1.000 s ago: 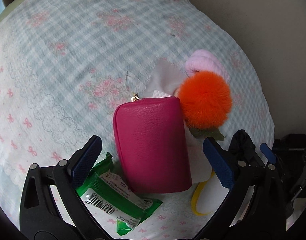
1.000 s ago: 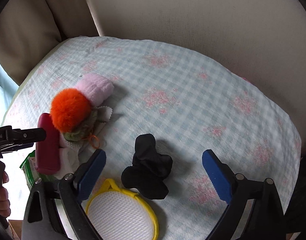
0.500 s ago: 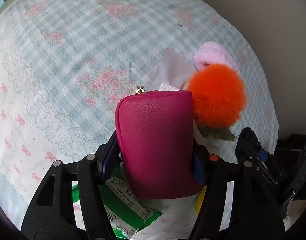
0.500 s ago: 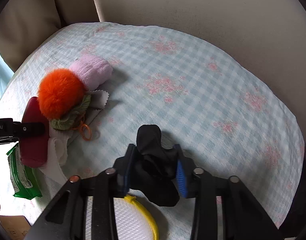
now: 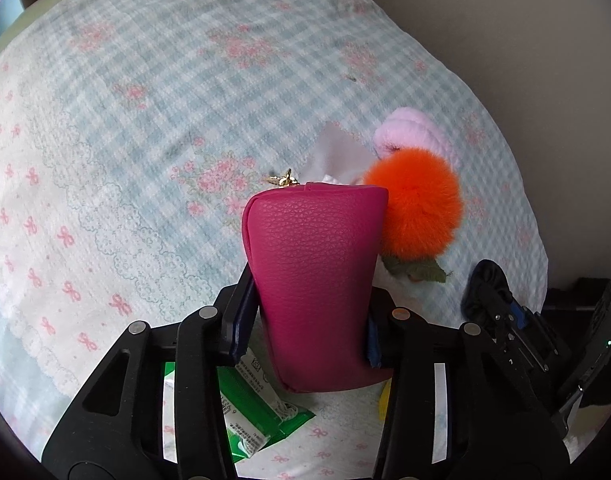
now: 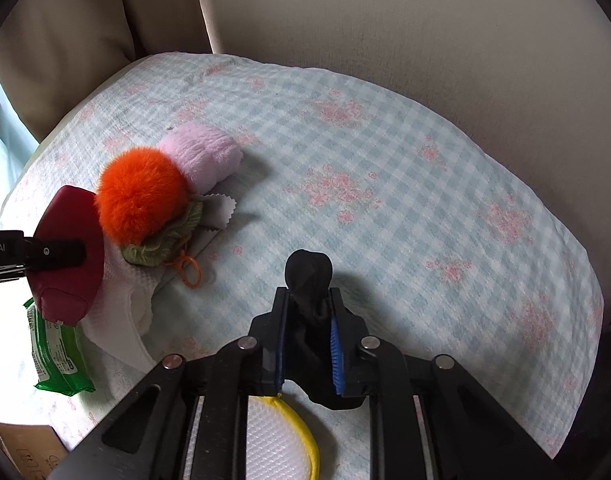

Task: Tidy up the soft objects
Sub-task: 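Carry the pink pouch and black sock over the cardboard box with both tools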

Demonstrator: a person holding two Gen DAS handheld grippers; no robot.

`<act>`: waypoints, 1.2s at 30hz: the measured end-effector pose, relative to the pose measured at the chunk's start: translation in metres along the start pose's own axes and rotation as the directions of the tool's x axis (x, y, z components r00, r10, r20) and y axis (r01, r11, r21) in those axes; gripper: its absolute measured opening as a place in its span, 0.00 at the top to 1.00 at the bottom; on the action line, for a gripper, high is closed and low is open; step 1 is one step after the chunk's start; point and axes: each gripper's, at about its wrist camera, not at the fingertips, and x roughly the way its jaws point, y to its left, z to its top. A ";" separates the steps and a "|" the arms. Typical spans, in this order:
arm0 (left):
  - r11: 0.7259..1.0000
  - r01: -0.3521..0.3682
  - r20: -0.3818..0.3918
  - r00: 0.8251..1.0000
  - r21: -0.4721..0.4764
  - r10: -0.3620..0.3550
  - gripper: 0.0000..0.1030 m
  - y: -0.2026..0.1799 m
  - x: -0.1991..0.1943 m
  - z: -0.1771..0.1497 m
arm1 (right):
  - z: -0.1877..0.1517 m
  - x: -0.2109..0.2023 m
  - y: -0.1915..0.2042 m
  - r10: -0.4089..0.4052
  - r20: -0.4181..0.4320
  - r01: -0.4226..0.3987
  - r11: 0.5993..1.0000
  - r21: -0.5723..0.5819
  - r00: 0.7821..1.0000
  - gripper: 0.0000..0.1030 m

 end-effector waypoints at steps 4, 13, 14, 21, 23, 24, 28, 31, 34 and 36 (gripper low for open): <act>1.000 -0.006 0.017 1.000 -0.002 0.006 0.62 -0.002 -0.020 -0.002 | 0.005 -0.011 -0.001 0.007 0.015 -0.007 1.000 0.006 1.000 0.84; 0.999 -0.011 0.086 0.996 -0.035 0.014 0.62 -0.024 -0.076 -0.015 | 0.023 -0.061 -0.005 0.033 0.083 -0.032 0.999 -0.012 0.996 0.85; 0.999 -0.013 0.099 0.995 -0.040 0.017 0.62 -0.028 -0.084 -0.018 | 0.026 -0.069 -0.005 0.028 0.090 -0.026 0.999 -0.018 0.996 0.85; 0.993 -0.051 0.175 0.982 -0.108 0.069 0.62 -0.051 -0.151 -0.049 | 0.043 -0.132 -0.003 0.070 0.134 -0.061 0.996 -0.072 0.988 0.85; 0.989 -0.049 0.201 0.977 -0.143 0.077 0.62 -0.055 -0.170 -0.062 | 0.047 -0.153 0.000 0.097 0.144 -0.082 0.991 -0.105 0.985 0.85; 0.986 -0.044 0.214 0.974 -0.163 0.079 0.62 -0.056 -0.182 -0.070 | 0.048 -0.164 0.002 0.111 0.150 -0.093 0.988 -0.124 0.983 0.85; 0.971 -0.047 0.261 0.959 -0.236 0.110 0.62 -0.064 -0.223 -0.101 | 0.054 -0.202 0.012 0.170 0.152 -0.135 0.967 -0.217 0.974 0.85; 0.953 -0.053 0.302 0.942 -0.297 0.147 0.62 -0.069 -0.255 -0.126 | 0.056 -0.229 0.021 0.227 0.144 -0.177 0.939 -0.294 0.963 0.85; 0.928 -0.050 0.342 0.921 -0.370 0.186 0.62 -0.072 -0.285 -0.153 | 0.055 -0.255 0.033 0.287 0.136 -0.218 0.900 -0.377 0.948 0.85; 0.907 -0.056 0.359 0.907 -0.418 0.221 0.62 -0.074 -0.302 -0.173 | 0.053 -0.272 0.042 0.329 0.130 -0.246 0.869 -0.428 0.936 0.85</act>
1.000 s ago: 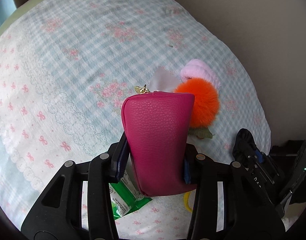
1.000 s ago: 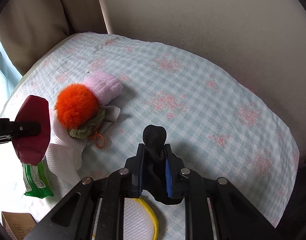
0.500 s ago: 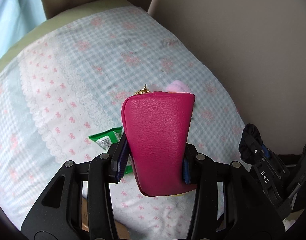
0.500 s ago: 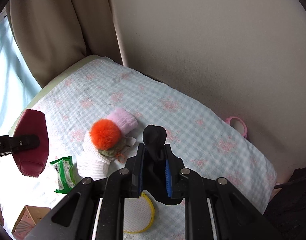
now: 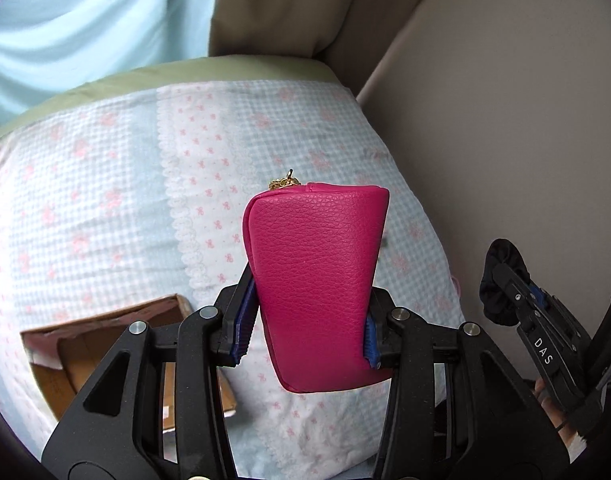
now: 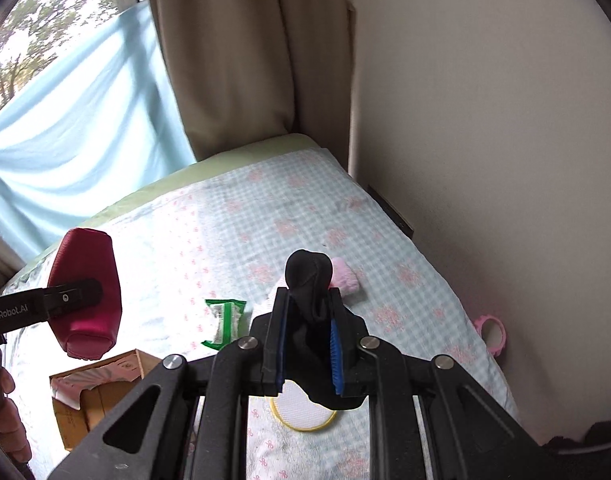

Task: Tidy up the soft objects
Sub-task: 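Carry the pink pouch and black sock over the cardboard box with both tools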

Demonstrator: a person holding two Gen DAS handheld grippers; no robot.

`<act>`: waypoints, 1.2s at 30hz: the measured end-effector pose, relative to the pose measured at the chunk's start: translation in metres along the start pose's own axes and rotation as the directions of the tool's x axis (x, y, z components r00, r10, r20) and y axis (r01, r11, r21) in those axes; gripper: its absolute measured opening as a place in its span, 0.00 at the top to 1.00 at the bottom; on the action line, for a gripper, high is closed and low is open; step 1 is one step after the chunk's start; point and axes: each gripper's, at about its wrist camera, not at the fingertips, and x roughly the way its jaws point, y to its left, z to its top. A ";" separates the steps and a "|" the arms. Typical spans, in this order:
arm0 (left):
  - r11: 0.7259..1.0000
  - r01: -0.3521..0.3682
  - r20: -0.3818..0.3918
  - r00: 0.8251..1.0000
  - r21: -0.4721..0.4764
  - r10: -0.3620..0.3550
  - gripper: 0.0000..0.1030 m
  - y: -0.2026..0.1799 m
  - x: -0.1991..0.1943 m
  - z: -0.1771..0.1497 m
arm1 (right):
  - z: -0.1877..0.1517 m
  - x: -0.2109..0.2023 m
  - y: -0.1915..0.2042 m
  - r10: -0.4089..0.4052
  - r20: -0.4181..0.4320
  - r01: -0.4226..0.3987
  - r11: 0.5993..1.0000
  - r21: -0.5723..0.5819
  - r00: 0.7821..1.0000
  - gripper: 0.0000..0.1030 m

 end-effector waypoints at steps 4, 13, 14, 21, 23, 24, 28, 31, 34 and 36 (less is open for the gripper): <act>0.994 -0.044 0.064 0.997 -0.100 0.051 0.62 0.019 -0.042 -0.025 | 0.006 -0.017 0.028 0.098 -0.004 -0.098 0.990 -0.099 0.995 0.85; 0.943 -0.128 0.093 0.982 -0.306 0.164 0.62 0.090 -0.100 -0.088 | -0.008 -0.030 0.111 0.264 -0.087 -0.278 0.916 -0.291 0.961 0.85; 0.938 -0.140 0.087 0.981 -0.317 0.175 0.62 0.098 -0.104 -0.094 | -0.011 -0.029 0.121 0.274 -0.103 -0.293 0.907 -0.301 0.956 0.85; 0.912 -0.206 0.003 0.975 -0.355 0.222 0.62 0.167 -0.093 -0.115 | -0.042 -0.006 0.192 0.305 -0.246 -0.377 0.862 -0.339 0.920 0.85; 0.907 -0.224 -0.029 0.973 -0.356 0.229 0.62 0.185 -0.081 -0.119 | -0.052 0.004 0.208 0.306 -0.282 -0.393 0.854 -0.342 0.909 0.85; 0.905 -0.234 -0.047 0.971 -0.354 0.233 0.62 0.195 -0.074 -0.121 | -0.057 0.010 0.216 0.306 -0.302 -0.402 0.850 -0.341 0.903 0.85; 0.902 -0.265 -0.119 0.964 -0.342 0.238 0.62 0.228 -0.047 -0.128 | -0.076 0.033 0.243 0.303 -0.377 -0.432 0.841 -0.327 0.875 0.85; 0.901 -0.277 -0.173 0.958 -0.335 0.231 0.62 0.253 -0.024 -0.134 | -0.091 0.056 0.259 0.301 -0.434 -0.455 0.834 -0.311 0.849 0.85; 0.900 -0.291 -0.225 0.948 -0.326 0.225 0.62 0.271 0.004 -0.137 | -0.102 0.080 0.273 0.294 -0.484 -0.470 0.832 -0.295 0.825 0.85; 0.899 -0.300 -0.257 0.940 -0.319 0.223 0.62 0.280 0.021 -0.139 | -0.109 0.096 0.279 0.283 -0.513 -0.474 0.832 -0.290 0.811 0.85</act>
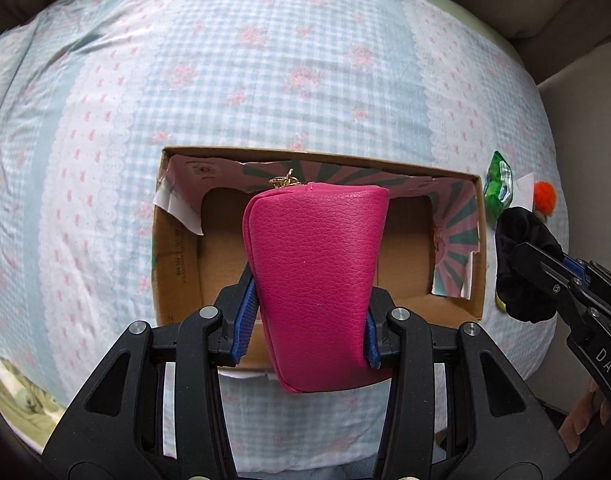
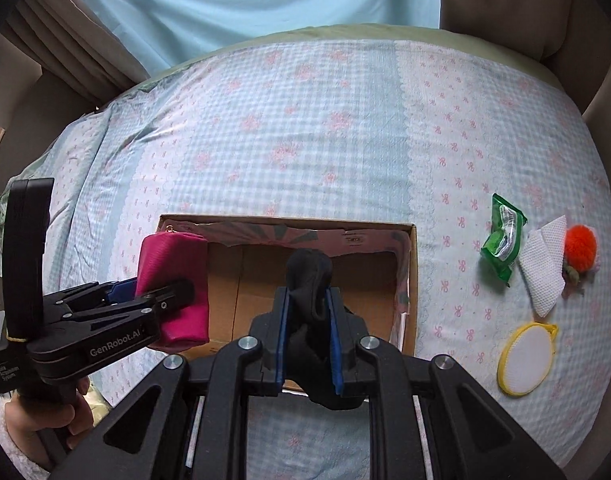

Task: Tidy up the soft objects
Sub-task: 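Carry the pink pouch and black sock over the cardboard box with both tools, then open both tools to drop the pouch and sock into the box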

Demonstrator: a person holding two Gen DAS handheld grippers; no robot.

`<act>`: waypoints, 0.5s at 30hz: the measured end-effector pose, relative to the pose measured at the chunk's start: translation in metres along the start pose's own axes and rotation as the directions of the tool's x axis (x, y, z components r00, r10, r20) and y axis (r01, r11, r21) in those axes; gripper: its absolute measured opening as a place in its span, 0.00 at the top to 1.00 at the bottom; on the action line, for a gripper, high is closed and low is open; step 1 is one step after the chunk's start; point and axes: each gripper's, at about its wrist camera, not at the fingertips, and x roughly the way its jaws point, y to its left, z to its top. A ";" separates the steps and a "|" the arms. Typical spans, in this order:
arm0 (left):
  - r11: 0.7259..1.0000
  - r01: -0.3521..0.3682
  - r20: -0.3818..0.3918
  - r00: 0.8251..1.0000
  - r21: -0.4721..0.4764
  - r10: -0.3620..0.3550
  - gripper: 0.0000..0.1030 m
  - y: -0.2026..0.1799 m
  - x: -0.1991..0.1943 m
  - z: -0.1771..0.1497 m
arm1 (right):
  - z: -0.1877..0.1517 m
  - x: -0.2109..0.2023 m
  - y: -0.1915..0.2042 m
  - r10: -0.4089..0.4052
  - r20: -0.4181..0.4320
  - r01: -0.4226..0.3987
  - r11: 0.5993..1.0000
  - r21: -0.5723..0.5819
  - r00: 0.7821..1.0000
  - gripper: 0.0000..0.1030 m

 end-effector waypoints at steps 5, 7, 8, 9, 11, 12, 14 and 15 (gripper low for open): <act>0.999 -0.026 -0.059 0.998 0.020 0.027 0.62 0.000 0.042 0.005 | 0.008 0.048 -0.007 0.015 -0.089 -0.013 1.000 0.017 0.996 0.85; 0.998 -0.041 -0.078 0.996 0.039 0.044 0.62 -0.002 0.059 0.006 | 0.009 0.067 -0.009 0.020 -0.118 -0.018 1.000 0.021 0.993 0.85; 0.998 -0.050 -0.090 0.994 0.047 0.054 0.62 -0.003 0.067 0.006 | 0.009 0.076 -0.010 0.022 -0.134 -0.018 1.000 0.025 0.991 0.85; 0.997 -0.055 -0.097 0.993 0.054 0.060 0.62 -0.004 0.074 0.005 | 0.010 0.085 -0.011 0.022 -0.147 -0.018 0.999 0.030 0.989 0.85; 0.996 -0.060 -0.094 0.993 0.070 0.066 0.62 -0.005 0.082 0.003 | 0.009 0.099 -0.015 0.032 -0.166 -0.026 0.999 0.037 0.986 0.85; 0.994 -0.069 -0.099 0.992 0.083 0.078 0.62 -0.006 0.086 0.003 | 0.008 0.105 -0.017 0.038 -0.174 -0.031 0.999 0.041 0.984 0.85; 0.991 -0.082 -0.110 0.990 0.105 0.094 0.62 -0.008 0.091 0.002 | 0.008 0.114 -0.019 0.048 -0.190 -0.038 0.998 0.053 0.981 0.85; 0.990 -0.084 -0.112 0.989 0.111 0.096 0.62 -0.008 0.093 0.002 | 0.008 0.118 -0.021 0.050 -0.199 -0.039 0.997 0.060 0.979 0.85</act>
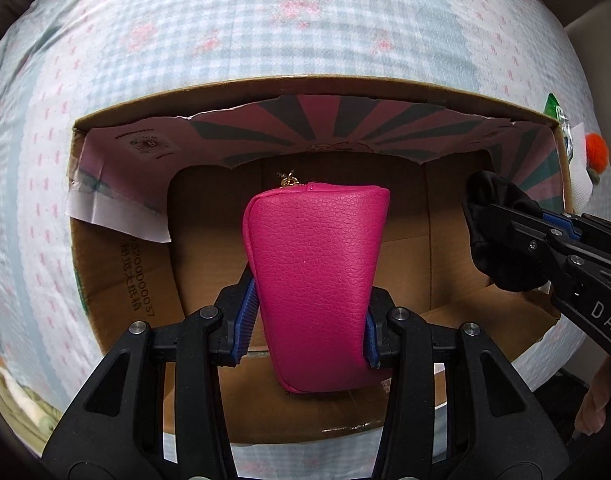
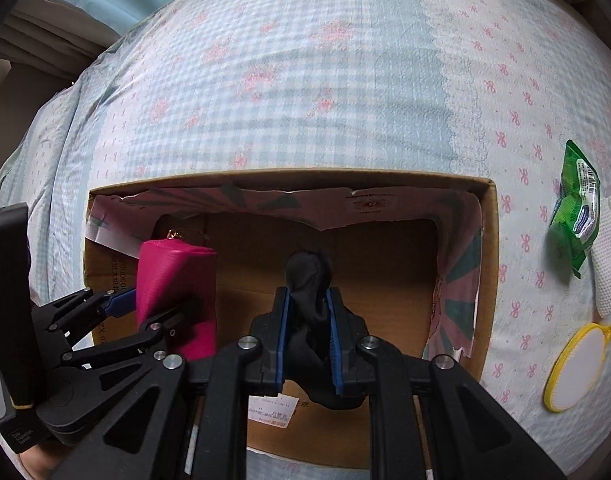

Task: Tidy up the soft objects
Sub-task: 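Open both tools to drop the pouch and sock into the box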

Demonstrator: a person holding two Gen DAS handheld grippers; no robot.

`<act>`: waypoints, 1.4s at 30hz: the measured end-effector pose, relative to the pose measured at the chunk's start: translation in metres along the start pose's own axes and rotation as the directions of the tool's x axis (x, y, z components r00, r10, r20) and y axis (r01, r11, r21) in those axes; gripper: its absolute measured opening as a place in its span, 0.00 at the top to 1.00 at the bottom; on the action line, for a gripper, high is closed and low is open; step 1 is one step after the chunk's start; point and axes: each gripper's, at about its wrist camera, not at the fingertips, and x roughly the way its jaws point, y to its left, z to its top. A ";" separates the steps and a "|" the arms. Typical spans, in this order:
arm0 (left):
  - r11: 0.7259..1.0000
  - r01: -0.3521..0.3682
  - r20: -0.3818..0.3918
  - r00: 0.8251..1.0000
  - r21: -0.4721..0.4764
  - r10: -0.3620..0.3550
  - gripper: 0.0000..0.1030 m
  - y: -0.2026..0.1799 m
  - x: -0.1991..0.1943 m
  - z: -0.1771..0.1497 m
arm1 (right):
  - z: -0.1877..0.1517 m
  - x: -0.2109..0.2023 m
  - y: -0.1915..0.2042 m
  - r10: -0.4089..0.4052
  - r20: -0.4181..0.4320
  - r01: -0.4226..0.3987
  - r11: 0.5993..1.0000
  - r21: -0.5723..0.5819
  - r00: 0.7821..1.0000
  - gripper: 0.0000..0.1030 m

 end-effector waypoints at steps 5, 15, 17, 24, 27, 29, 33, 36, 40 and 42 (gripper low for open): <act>1.000 -0.016 -0.006 1.000 0.020 0.016 0.35 0.002 0.001 -0.001 | 0.004 0.004 -0.001 -0.022 0.035 0.022 1.000 -0.004 0.999 0.80; 0.998 -0.027 0.039 0.999 0.057 0.024 0.00 0.000 -0.009 -0.013 | -0.006 0.002 -0.006 -0.021 0.062 0.022 1.000 -0.001 0.998 0.00; 0.998 -0.015 0.044 0.999 0.053 0.013 0.00 0.000 -0.012 -0.015 | -0.007 -0.001 -0.006 -0.017 0.064 0.017 1.000 0.007 0.998 0.00; 0.998 -0.020 0.087 0.996 0.053 0.015 0.00 0.002 -0.033 -0.015 | -0.011 -0.015 -0.001 -0.020 0.082 0.019 1.000 0.023 0.996 0.00; 0.998 -0.023 0.115 0.993 0.059 0.016 0.00 0.007 -0.051 -0.017 | -0.014 -0.030 0.002 -0.033 0.103 0.031 0.999 0.023 0.994 0.00; 0.998 -0.031 0.138 0.990 0.061 0.022 0.00 0.006 -0.065 -0.020 | -0.018 -0.042 0.006 -0.051 0.126 0.049 0.999 0.017 0.991 0.00; 0.998 -0.033 0.196 0.980 0.051 0.022 0.00 0.009 -0.099 -0.031 | -0.025 -0.072 0.019 -0.082 0.168 0.085 0.996 -0.010 0.982 0.00; 0.999 -0.027 0.238 0.971 0.032 0.018 0.00 0.015 -0.125 -0.045 | -0.034 -0.099 0.028 -0.095 0.211 0.100 0.995 -0.015 0.973 0.00; 1.000 -0.024 0.291 0.957 0.010 0.020 0.00 0.016 -0.159 -0.065 | -0.049 -0.135 0.040 -0.097 0.260 0.107 0.994 -0.026 0.961 0.00; 1.000 -0.025 0.318 0.948 0.003 0.023 0.00 0.014 -0.177 -0.077 | -0.058 -0.155 0.046 -0.089 0.289 0.103 0.994 -0.032 0.953 0.00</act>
